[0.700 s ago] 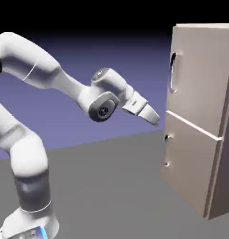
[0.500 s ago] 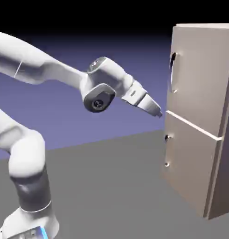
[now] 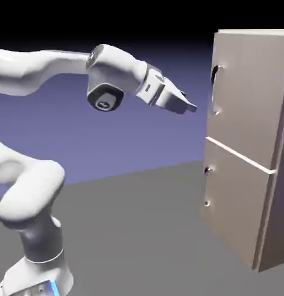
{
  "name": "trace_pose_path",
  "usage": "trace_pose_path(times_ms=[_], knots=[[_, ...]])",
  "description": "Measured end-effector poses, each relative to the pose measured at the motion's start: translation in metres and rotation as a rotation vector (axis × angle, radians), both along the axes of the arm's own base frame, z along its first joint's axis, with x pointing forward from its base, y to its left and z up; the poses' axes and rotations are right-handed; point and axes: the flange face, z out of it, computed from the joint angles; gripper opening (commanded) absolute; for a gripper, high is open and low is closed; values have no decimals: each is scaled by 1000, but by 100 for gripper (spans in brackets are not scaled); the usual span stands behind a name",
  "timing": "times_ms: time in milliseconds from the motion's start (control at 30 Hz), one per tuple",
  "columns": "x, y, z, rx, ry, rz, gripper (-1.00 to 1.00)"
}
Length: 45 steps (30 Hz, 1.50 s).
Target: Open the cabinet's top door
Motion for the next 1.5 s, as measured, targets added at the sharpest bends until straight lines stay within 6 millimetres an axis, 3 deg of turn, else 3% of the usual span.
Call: trace_pose_path(times_ms=[300, 567, 833, 1100, 1200, 1233, 1300, 1500], knots=[[-4, 31, 19, -16, -144, -2, 0], [16, 63, 13, -68, -255, 23, 0], [56, 86, -17, -142, -341, 63, 0], [104, 88, -60, -213, -396, 96, 0], [141, 86, -59, -214, -396, 96, 0], [153, 85, -60, -213, -396, 96, -100], [153, 85, -60, -213, -396, 96, -100], [111, 59, -60, -178, -414, 265, -100]])
